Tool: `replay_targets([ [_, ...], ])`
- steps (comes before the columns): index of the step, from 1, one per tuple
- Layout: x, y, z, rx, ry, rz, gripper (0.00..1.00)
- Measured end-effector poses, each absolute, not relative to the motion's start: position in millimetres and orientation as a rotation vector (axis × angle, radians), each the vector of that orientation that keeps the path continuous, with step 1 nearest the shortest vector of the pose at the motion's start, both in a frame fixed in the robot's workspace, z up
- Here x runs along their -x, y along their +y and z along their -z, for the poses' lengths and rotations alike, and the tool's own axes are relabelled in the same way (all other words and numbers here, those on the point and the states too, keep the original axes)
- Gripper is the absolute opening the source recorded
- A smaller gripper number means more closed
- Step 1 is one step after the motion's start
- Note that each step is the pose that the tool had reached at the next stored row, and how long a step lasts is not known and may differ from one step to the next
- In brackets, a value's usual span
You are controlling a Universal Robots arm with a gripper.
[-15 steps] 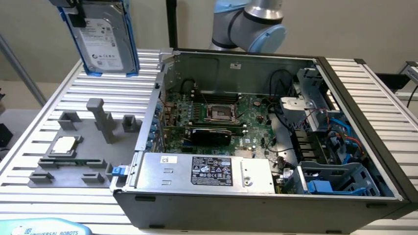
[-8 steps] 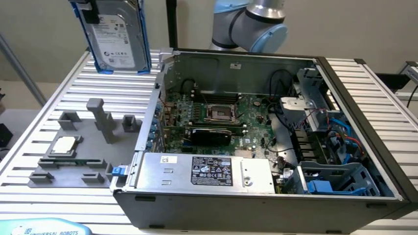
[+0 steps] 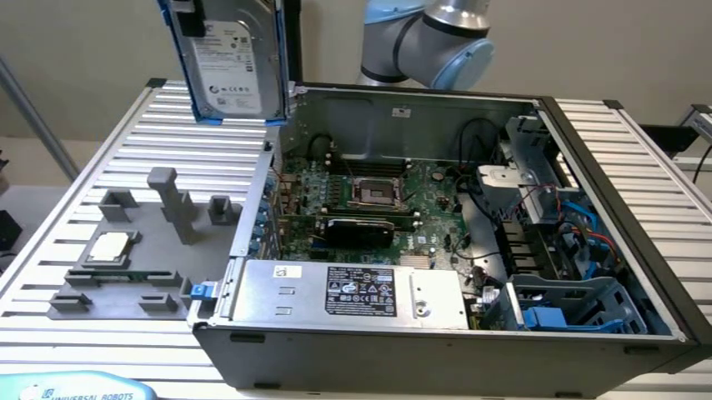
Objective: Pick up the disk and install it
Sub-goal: 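Pick up the disk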
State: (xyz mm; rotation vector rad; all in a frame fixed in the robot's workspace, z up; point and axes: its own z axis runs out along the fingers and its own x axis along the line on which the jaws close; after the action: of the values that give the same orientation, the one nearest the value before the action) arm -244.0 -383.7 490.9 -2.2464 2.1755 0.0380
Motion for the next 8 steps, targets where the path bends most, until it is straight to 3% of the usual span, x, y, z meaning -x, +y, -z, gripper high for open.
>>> replay_targets([
  [8,208,-395,-491,2.247,2.176,-0.039,0.33],
])
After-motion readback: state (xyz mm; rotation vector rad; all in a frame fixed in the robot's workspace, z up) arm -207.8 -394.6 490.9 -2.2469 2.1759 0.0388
